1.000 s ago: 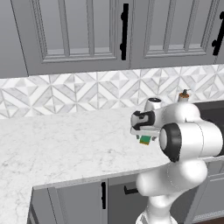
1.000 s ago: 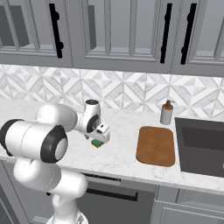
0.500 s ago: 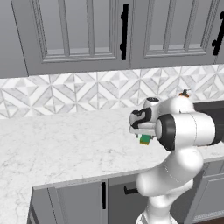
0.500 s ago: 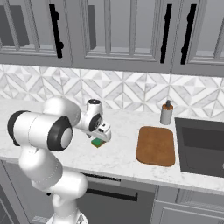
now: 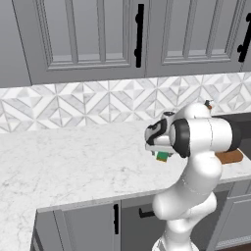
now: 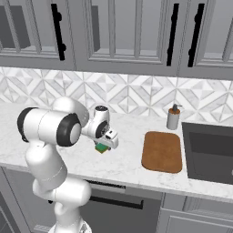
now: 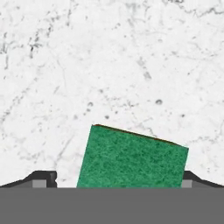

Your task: Pick up the sponge from the counter and clean the cutting board by briefly scrubbing or pressing down on the cutting board. Once finished, release the sponge.

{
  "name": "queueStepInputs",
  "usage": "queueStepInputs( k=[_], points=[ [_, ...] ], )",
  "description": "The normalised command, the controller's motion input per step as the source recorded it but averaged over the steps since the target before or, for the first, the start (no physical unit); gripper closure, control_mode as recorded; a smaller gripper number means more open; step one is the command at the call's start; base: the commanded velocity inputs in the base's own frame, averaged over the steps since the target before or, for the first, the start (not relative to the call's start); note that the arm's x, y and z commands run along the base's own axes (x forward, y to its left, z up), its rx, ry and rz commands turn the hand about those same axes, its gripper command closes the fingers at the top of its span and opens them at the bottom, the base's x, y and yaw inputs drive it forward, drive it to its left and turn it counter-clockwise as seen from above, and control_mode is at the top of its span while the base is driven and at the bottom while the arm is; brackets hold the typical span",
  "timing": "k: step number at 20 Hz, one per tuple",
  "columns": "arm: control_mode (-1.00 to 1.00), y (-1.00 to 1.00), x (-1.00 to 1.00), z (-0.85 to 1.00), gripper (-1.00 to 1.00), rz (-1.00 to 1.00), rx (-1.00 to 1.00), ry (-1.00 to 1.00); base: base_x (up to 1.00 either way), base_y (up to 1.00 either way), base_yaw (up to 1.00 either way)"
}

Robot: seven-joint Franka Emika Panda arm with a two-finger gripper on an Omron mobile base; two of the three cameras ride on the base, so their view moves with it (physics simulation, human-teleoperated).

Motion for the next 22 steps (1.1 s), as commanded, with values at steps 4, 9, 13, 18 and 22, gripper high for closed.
queueStepInputs(
  k=[4,9,13,18,22],
  points=[
    [-1.00,0.00,0.25,-0.25,-1.00,0.00,-0.01,0.00,0.00,0.00,0.00],
    [-1.00,0.00,0.10,-0.30,1.00,0.00,-0.01,0.00,0.00,0.00,0.00],
    [-1.00,-0.04,0.01,-0.22,1.00,0.00,0.00,0.00,0.00,0.00,0.00],
    [-1.00,-0.24,0.01,-0.02,1.00,0.00,0.00,0.00,0.00,0.00,0.00],
    [-1.00,-0.62,-0.03,0.16,1.00,0.02,0.09,-0.01,0.00,0.00,0.00]
  ],
)
